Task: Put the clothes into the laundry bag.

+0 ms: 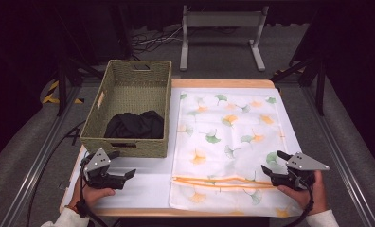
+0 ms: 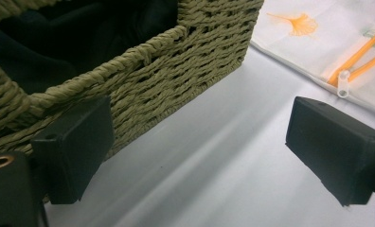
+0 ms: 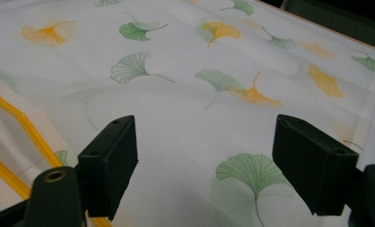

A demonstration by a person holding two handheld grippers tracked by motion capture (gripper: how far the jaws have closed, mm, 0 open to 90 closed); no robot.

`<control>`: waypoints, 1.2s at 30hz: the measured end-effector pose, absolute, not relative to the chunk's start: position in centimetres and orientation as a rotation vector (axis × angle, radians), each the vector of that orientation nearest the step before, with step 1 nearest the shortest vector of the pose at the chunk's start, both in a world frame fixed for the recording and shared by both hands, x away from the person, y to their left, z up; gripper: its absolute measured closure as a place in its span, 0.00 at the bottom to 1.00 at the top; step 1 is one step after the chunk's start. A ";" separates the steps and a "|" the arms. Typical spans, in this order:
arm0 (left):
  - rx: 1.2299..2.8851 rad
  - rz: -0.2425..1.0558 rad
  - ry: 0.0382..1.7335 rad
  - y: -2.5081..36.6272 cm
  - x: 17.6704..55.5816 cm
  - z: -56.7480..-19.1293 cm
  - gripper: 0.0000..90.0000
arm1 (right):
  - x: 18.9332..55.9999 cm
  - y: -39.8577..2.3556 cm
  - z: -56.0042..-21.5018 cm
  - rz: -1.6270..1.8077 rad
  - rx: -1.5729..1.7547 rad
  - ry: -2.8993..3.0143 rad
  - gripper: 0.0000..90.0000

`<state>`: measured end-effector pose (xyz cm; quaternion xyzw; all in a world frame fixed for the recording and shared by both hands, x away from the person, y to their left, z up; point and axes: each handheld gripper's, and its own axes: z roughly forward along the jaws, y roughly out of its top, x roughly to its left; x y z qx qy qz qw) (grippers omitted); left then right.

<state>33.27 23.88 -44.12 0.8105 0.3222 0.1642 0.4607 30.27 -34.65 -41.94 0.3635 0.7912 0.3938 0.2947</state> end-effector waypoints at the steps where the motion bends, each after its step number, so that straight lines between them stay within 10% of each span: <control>1: 1.999 0.402 0.796 23.9 33.2 -44.1 0.11 | 30.3 -34.7 -42.0 1.044 0.966 2.107 0.27; 36: 2.023 0.385 0.791 23.7 32.7 -44.3 0.13 | 30.0 -30.1 -42.0 1.063 0.762 2.359 0.41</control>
